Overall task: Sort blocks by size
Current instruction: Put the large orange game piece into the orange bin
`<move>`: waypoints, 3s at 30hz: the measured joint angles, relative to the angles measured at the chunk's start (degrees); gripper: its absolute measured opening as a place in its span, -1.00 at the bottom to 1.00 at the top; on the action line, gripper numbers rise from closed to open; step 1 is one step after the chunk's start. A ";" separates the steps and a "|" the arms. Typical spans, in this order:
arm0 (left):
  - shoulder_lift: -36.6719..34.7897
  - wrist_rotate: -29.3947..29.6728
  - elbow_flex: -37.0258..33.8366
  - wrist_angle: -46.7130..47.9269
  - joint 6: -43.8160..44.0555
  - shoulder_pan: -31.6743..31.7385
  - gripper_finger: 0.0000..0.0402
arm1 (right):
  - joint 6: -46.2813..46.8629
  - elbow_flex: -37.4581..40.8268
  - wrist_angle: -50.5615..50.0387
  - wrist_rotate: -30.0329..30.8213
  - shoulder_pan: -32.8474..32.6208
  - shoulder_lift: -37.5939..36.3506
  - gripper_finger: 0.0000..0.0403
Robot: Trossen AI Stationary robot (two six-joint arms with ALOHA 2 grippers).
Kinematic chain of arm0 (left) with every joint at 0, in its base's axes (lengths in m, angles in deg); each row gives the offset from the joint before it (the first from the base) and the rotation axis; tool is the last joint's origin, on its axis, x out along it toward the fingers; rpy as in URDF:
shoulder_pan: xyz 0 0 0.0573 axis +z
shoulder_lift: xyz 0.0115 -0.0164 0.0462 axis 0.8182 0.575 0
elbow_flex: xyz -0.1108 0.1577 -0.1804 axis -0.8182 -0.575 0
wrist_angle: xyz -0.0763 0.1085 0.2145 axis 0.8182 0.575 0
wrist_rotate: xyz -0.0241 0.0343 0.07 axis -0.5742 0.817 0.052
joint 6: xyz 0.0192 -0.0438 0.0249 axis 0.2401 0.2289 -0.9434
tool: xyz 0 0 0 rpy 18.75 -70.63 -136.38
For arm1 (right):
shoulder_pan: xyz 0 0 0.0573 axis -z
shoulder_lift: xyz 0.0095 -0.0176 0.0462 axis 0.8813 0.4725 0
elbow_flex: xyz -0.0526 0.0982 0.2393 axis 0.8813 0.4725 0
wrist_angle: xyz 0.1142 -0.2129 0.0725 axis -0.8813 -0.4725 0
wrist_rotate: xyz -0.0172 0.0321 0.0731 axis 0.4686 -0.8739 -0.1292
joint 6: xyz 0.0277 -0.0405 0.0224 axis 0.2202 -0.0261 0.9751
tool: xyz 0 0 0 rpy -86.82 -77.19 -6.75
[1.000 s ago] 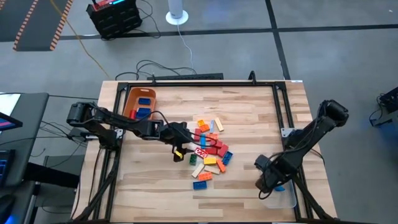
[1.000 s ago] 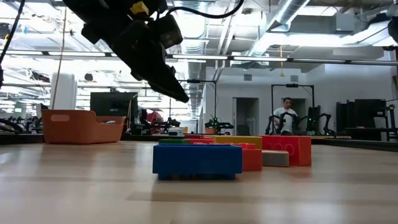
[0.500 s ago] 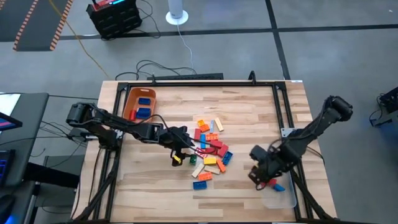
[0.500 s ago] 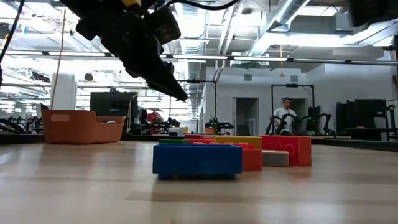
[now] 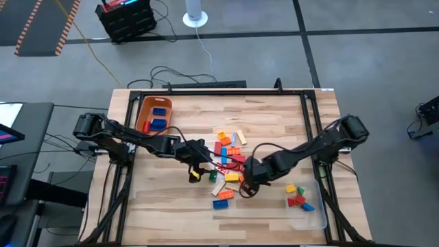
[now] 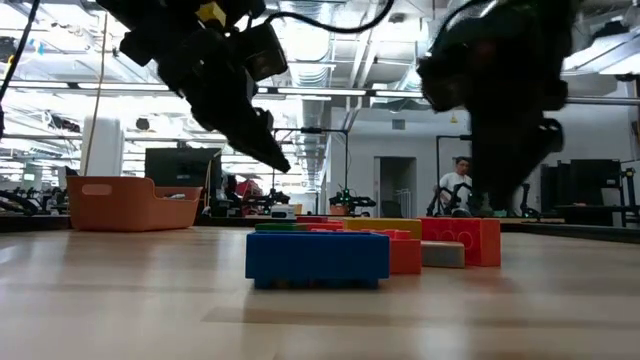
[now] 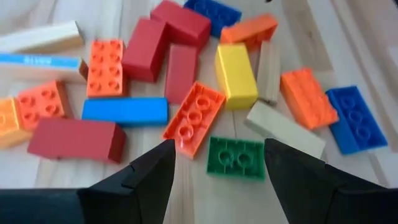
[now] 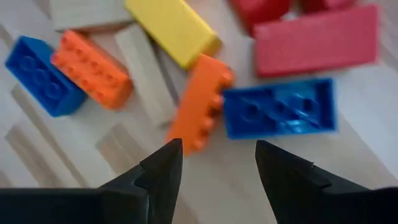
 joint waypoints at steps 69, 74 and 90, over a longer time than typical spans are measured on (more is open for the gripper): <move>0.00 1.82 0.00 6.53 0.13 0.02 0.18 | -12.23 -21.77 -17.48 5.03 2.77 21.56 -0.25; 0.00 1.79 0.00 6.49 0.46 0.02 0.18 | -15.91 -22.22 -20.12 4.43 2.72 21.22 -0.42; 0.00 1.79 0.00 7.13 -0.34 0.02 0.19 | -11.43 -23.54 -33.52 4.71 -2.81 2.97 -0.41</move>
